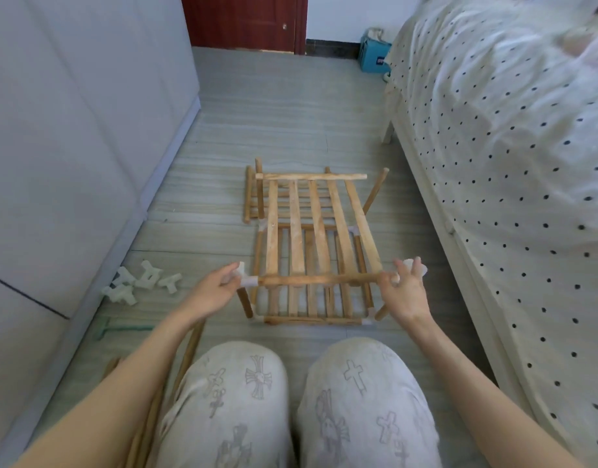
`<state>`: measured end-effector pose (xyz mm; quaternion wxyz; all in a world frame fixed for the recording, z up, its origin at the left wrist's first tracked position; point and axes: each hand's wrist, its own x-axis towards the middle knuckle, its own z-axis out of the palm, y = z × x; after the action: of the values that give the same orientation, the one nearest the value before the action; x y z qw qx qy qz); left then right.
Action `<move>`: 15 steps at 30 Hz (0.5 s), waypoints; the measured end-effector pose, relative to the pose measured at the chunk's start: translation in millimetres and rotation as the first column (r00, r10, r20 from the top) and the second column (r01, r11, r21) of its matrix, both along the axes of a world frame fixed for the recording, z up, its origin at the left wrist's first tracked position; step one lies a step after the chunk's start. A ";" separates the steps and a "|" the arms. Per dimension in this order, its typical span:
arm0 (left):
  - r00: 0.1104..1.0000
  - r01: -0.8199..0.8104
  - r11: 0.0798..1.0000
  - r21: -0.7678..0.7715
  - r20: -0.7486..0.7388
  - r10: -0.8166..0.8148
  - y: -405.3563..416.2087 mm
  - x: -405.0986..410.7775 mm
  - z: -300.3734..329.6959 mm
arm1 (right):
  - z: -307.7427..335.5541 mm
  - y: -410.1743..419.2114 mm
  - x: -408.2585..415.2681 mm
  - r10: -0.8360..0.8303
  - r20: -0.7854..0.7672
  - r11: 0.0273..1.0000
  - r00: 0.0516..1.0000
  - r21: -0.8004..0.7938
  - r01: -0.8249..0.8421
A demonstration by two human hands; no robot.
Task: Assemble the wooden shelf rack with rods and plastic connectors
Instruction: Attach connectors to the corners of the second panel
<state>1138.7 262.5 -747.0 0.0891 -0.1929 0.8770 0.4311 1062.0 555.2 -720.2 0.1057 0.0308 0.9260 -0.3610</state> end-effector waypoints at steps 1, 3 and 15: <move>1.000 -0.008 1.000 0.012 -0.010 0.008 -1.5 7.6 4.6 | 6.7 -7.1 3.7 0.061 0.003 0.998 0.998 -0.005 -0.061; 0.999 -0.028 0.999 0.024 -0.032 0.029 -6.7 23.9 12.7 | 22.5 -26.1 8.1 0.188 0.065 0.982 0.980 -0.017 -0.188; 0.954 -0.299 0.945 0.129 0.014 0.300 -93.0 116.1 -37.6 | 38.7 -187.4 -8.8 0.773 0.194 0.578 0.603 0.174 -0.797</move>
<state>1254.8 169.5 -784.6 0.0322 -0.3164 0.8080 0.4960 1053.2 367.8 -681.5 0.2948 -0.3522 0.8740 -0.1589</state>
